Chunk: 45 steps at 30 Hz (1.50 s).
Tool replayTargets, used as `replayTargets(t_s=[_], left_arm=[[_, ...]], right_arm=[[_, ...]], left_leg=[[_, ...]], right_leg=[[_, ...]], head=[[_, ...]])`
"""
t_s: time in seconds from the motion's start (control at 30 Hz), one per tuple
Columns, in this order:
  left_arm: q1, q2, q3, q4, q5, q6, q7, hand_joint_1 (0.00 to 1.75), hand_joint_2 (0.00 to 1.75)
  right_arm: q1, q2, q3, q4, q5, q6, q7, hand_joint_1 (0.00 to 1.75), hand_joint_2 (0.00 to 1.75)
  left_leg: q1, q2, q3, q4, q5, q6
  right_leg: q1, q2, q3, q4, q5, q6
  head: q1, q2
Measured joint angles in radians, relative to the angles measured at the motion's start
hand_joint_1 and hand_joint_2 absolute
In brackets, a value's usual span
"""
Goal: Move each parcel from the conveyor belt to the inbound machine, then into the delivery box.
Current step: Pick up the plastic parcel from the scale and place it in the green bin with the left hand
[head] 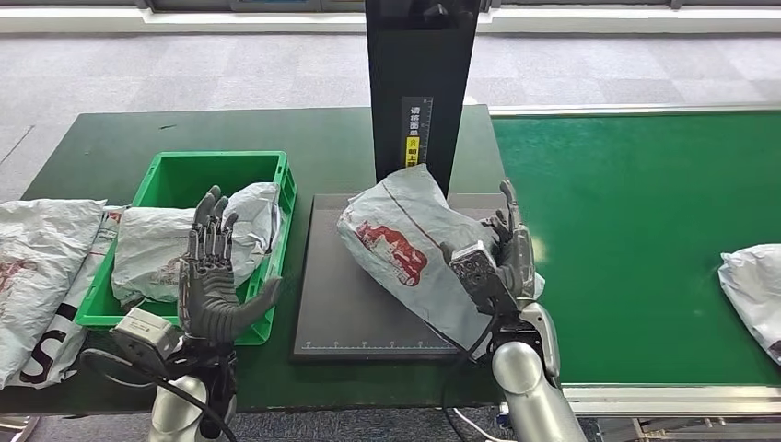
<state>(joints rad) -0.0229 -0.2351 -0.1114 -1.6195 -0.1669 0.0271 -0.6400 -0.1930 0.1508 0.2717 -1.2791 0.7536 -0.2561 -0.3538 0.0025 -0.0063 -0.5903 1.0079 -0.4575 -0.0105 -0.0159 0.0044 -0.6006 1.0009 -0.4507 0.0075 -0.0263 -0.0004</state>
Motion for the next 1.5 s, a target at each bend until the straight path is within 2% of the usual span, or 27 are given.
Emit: replayTargets(t_s=[0.07, 0.23, 0.4, 0.57, 0.67, 0.93, 1.23, 1.5], left_arm=[[-0.002, 0.002, -0.004, 0.010, -0.003, -0.001, 0.003, 0.00, 1.75], [-0.044, 0.006, -0.034, 0.084, -0.086, -0.018, 0.035, 0.00, 1.75], [-0.124, 0.007, -0.090, 0.196, -0.190, -0.031, 0.058, 0.00, 1.75], [-0.230, 0.006, -0.163, 0.341, -0.309, -0.095, 0.082, 0.00, 1.75], [-0.286, -0.004, -0.214, 0.431, -0.353, -0.124, 0.067, 0.00, 1.75], [-0.404, -0.073, -0.294, 0.623, -0.341, -0.125, 0.025, 0.00, 1.75], [-0.443, -0.103, -0.337, 0.705, -0.305, -0.080, 0.000, 0.00, 1.75], [-0.444, -0.107, -0.368, 0.704, -0.307, -0.080, 0.009, 0.00, 1.75]], right_arm=[[0.010, -0.002, -0.008, -0.026, -0.019, -0.026, -0.026, 0.00, 1.75], [0.048, -0.001, -0.039, -0.146, -0.068, -0.159, -0.096, 0.00, 1.75], [0.075, -0.001, -0.052, -0.230, -0.064, -0.189, -0.097, 0.00, 1.75], [0.084, 0.004, -0.056, -0.253, -0.039, -0.190, -0.083, 0.00, 1.75], [0.088, 0.009, -0.057, -0.263, -0.030, -0.189, -0.074, 0.00, 1.75], [0.098, 0.024, -0.071, -0.282, -0.011, -0.168, -0.048, 0.00, 1.75], [0.088, 0.024, -0.095, -0.229, 0.124, -0.032, 0.105, 0.00, 1.75], [0.061, 0.026, -0.120, -0.137, 0.146, -0.027, 0.111, 0.00, 1.75]], left_leg=[[0.000, 0.000, 0.000, 0.000, 0.000, 0.000], [0.000, -0.001, 0.000, 0.000, 0.000, 0.000], [0.000, 0.000, 0.000, 0.000, 0.000, 0.000], [0.000, -0.001, 0.001, 0.000, 0.001, 0.000], [0.000, 0.000, 0.001, 0.000, 0.001, 0.000], [-0.001, -0.001, 0.000, 0.000, 0.000, 0.000], [0.000, 0.000, 0.000, 0.000, 0.000, 0.000], [-0.001, -0.001, 0.000, 0.000, 0.000, 0.000]], right_leg=[[0.000, 0.000, 0.000, 0.000, 0.000, 0.000], [0.000, -0.001, 0.000, 0.000, 0.000, 0.000], [0.000, -0.001, 0.000, 0.000, 0.000, 0.000], [0.000, -0.001, 0.001, 0.000, 0.001, 0.001], [0.000, 0.000, 0.001, 0.000, 0.001, 0.000], [-0.001, 0.000, 0.001, 0.000, 0.001, 0.001], [0.000, 0.000, 0.001, 0.000, 0.001, 0.001], [-0.001, 0.000, 0.001, 0.000, 0.001, 0.001]], head=[[0.000, 0.000], [0.000, 0.000], [0.000, 0.000], [0.000, 0.000], [0.000, 0.000], [0.000, 0.000], [0.000, 0.000], [0.000, 0.000]])
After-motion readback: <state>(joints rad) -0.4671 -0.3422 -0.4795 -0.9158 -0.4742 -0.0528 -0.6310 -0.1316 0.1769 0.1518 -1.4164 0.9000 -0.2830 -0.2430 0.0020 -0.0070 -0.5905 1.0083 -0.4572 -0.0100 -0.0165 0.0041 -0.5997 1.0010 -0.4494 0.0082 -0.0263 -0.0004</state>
